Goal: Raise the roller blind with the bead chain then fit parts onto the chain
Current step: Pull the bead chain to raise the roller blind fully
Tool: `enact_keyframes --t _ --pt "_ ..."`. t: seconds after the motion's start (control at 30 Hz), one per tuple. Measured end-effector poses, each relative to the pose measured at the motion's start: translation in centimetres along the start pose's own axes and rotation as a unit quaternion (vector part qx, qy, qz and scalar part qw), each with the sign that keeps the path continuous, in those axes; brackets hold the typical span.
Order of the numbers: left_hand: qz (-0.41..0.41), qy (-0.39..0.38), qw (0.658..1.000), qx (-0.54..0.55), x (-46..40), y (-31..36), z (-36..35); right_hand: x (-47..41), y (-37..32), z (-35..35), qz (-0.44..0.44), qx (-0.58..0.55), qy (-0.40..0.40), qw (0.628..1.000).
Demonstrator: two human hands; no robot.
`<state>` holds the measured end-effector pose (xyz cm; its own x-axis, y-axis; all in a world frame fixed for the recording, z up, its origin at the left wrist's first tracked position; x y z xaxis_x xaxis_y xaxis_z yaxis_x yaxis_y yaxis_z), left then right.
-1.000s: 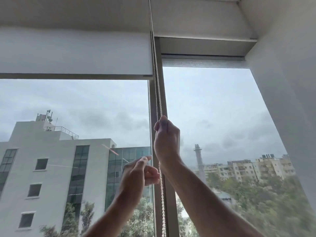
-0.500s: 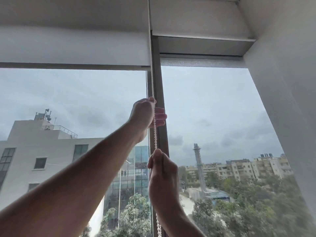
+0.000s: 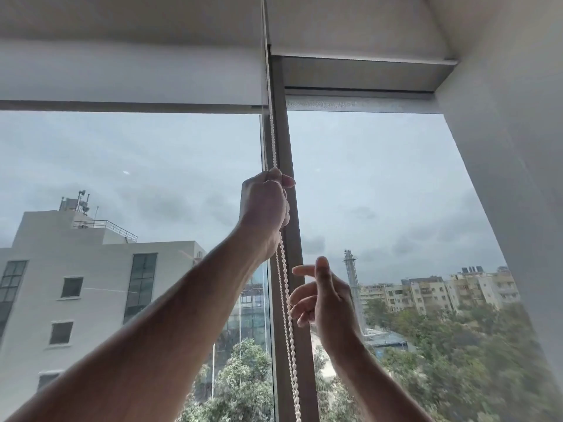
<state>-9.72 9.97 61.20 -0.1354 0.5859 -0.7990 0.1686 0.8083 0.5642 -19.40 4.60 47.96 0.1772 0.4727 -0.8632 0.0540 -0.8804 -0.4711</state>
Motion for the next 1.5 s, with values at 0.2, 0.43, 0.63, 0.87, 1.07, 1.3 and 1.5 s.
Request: enact_keyframes --t 0.2,0.43,0.63,0.87,1.07,1.3,1.5 --pt "-0.029 0.005 0.998 -0.053 2.6 -2.2 0.9 -2.9 -0.9 -0.7 -0.031 -0.005 0.018 0.999" --pt "-0.043 -0.022 0.998 -0.043 5.9 -5.5 1.9 -7.4 -5.9 -3.5 -0.054 -0.061 -0.032 0.996" --pt "-0.060 -0.001 0.995 -0.085 5.9 -6.5 3.4 -10.3 -9.6 -6.3 -0.084 -0.084 -0.051 0.992" --pt "-0.103 -0.010 0.987 -0.126 6.1 -6.7 3.7 -10.1 -8.6 -7.5 -0.056 -0.137 0.026 0.989" --pt "-0.085 -0.075 0.987 -0.116 7.3 -9.0 4.9 -7.6 -7.5 -7.0 0.053 -0.015 0.024 0.998" --pt "-0.047 -0.062 0.981 -0.175 4.7 -8.4 7.1 -5.6 -7.0 -5.0 0.128 0.052 0.054 0.989" --pt "-0.051 -0.007 0.987 -0.153 1.5 -3.1 4.0 -2.6 -4.0 -4.6 0.174 0.073 0.037 0.981"
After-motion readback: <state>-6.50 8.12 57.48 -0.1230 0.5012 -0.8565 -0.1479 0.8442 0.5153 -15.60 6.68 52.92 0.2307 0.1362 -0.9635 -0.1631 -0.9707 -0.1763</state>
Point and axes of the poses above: each hand's wrist, its own x-axis away from the middle knuckle, its own z-axis out of the back of the hand, y = z × x, the point moved 3 cm from there along -x, towards the middle knuckle, and after that the axes turned 3 degrees about z, right-handed, at the moved point
